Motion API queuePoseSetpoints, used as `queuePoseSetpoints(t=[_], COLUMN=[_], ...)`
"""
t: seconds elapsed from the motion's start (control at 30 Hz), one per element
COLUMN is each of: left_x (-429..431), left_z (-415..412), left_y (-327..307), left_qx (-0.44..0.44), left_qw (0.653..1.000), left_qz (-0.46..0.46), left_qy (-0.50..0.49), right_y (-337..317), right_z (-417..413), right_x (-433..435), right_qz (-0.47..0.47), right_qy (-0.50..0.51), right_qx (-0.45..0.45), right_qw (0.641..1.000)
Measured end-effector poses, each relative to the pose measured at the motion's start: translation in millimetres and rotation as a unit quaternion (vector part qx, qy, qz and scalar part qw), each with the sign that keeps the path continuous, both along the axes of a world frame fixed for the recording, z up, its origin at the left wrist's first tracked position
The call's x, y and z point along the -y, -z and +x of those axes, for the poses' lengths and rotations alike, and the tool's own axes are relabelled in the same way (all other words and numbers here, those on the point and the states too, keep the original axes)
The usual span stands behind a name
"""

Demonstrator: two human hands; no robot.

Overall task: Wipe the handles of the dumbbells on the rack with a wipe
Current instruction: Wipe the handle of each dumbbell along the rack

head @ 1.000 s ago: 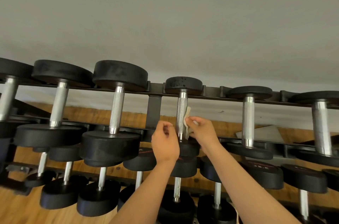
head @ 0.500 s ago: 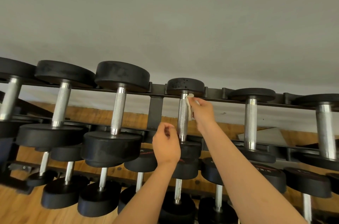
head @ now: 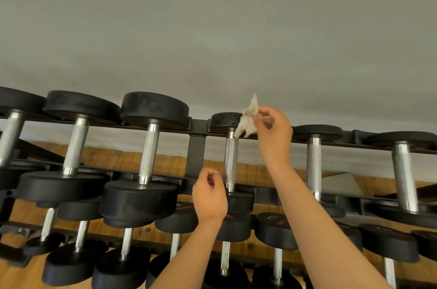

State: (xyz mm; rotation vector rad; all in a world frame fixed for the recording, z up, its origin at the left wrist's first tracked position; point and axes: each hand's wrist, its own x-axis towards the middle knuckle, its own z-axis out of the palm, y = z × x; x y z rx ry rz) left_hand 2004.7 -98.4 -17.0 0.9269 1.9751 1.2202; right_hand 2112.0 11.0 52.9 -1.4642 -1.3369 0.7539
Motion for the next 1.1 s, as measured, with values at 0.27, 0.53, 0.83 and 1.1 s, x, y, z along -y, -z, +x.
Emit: queuePoseSetpoints(t=[0.27,0.53,0.83,1.1], left_x=[0,-1,-1,-1], left_z=[0,-1,-1,-2], left_y=[1,3,3,2], left_qx=[0.001,-0.001,-0.003,0.004], left_qw=[1.000,1.000,1.000,1.000], left_qz=[-0.002,-0.003,-0.008,-0.008], left_qy=[-0.004,-0.002,0.003,0.002], right_y=[13,9,15,20], right_z=[-10,-19,-21,-13], right_x=[-4,-14,-19,-6], right_qz=[0.026,0.046,0.062,0.048], right_qy=[-0.061,-0.084,-0.079,-0.077], right_qx=[0.093,0.120,0.141,0.123], right_qw=[0.993,0.988,0.985,0.988])
